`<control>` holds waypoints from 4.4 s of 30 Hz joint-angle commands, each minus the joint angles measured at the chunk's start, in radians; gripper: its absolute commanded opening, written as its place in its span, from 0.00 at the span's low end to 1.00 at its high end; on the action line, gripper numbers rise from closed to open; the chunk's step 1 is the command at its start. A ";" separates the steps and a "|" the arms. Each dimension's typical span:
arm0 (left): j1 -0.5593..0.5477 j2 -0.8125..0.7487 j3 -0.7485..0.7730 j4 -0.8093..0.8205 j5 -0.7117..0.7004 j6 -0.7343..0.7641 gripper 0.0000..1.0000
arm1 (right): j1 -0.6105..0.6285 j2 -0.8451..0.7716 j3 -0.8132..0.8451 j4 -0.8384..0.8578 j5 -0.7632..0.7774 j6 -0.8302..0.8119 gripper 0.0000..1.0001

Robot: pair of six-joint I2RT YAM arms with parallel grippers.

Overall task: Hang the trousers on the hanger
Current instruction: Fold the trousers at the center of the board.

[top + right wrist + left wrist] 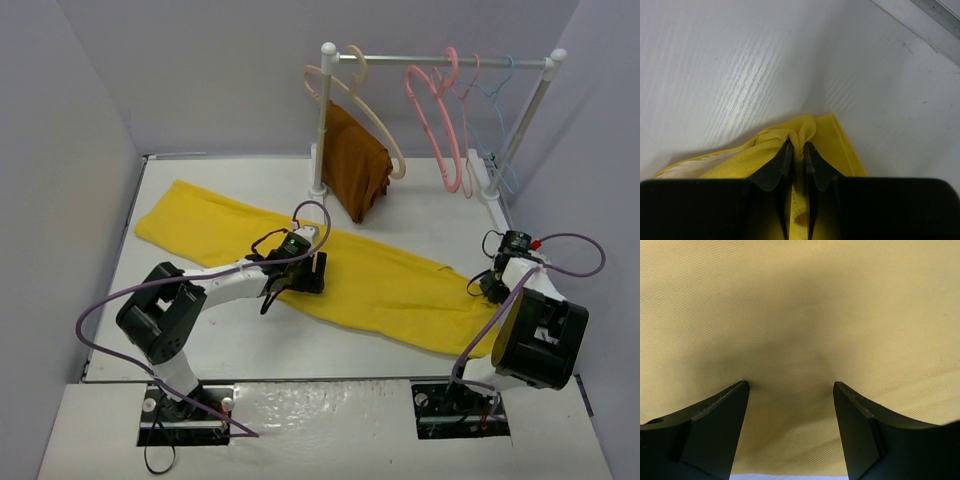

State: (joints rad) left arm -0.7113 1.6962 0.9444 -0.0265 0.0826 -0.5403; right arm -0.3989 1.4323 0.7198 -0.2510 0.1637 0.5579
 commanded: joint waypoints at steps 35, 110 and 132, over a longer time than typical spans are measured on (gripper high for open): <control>-0.241 0.375 0.552 0.341 0.328 0.178 0.66 | 0.126 0.356 0.205 0.240 -0.358 -0.230 0.00; -0.333 0.319 0.397 0.247 0.194 0.099 0.65 | -0.034 -0.017 -0.092 0.059 -0.256 -0.006 0.36; -0.086 -0.331 0.229 -0.290 -0.103 0.151 0.78 | 0.019 -0.184 0.028 0.035 -0.111 -0.148 1.00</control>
State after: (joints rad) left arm -0.8771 1.5273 1.2154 -0.1694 0.0759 -0.4416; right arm -0.3912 1.2476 0.6802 -0.1534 -0.1064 0.4756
